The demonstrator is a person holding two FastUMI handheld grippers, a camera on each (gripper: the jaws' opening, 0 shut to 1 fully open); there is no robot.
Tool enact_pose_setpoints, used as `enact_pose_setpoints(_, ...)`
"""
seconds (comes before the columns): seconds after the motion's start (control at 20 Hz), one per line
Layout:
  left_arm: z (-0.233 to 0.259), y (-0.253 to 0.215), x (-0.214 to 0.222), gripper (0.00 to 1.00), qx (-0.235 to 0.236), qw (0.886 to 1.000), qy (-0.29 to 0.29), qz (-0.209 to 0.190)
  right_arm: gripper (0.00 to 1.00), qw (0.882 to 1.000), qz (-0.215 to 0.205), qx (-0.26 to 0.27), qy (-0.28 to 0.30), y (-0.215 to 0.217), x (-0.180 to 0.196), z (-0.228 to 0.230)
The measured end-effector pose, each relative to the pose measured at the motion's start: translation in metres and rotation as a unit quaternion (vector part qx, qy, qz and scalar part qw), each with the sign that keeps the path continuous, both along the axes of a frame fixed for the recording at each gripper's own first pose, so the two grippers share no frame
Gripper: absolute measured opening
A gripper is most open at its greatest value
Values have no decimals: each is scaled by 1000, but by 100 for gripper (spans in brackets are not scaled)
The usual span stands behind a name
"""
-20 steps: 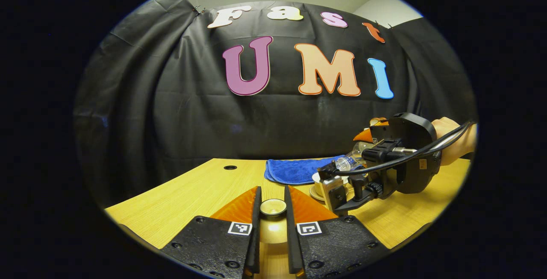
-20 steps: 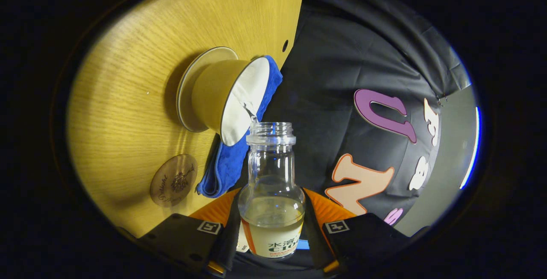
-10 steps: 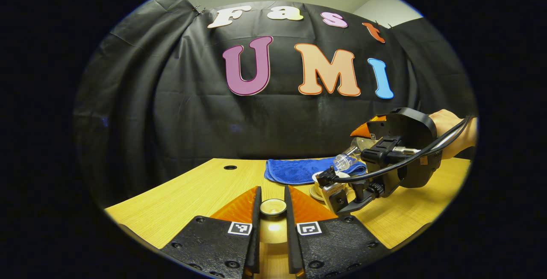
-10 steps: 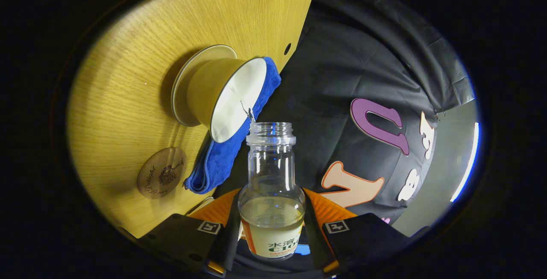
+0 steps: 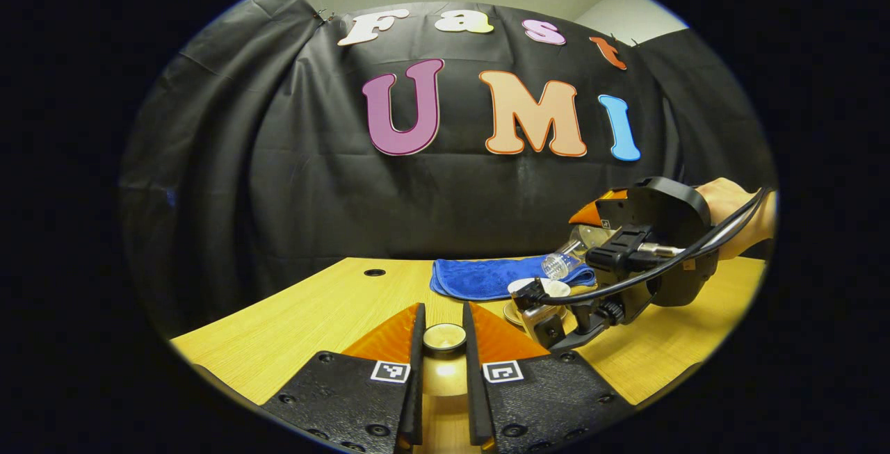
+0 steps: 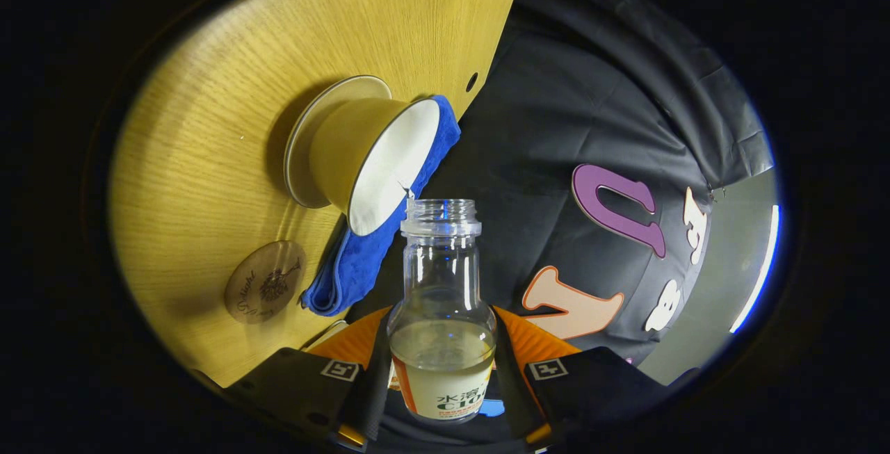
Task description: Open the teacup lid with one hand, grasp the water bottle and pour water into the teacup with the other hand; after pouring, place the water bottle on the coaster and then close the teacup lid.
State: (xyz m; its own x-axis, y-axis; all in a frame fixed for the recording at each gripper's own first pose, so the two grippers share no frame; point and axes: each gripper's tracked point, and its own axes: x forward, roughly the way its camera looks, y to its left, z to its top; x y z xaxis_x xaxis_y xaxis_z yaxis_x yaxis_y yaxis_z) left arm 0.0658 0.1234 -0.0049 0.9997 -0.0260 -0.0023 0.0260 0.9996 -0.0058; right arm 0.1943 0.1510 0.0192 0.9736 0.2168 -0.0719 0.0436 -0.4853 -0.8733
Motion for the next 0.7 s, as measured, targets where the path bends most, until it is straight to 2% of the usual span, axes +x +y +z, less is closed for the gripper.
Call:
enact_pose_setpoints(0.25, 0, 0, 0, 23, 0, 1000, 0, 0, 72, 1000, 0, -1, 2, 1, 1, -1)
enact_pose_setpoints(0.4, 0, 0, 1, 23, 0, 1000, 0, 0, 72, 1000, -6, 19, 20, 0, 1, -7)
enact_pose_setpoints(0.55, 0, 0, 0, 23, 0, 1000, 0, 0, 71, 995, -26, 76, 52, -3, 4, -9)
enact_pose_setpoints(0.7, 0, 0, 1, 23, 1, 1000, -1, 0, 71, 980, -49, 168, 90, -4, 5, -6)
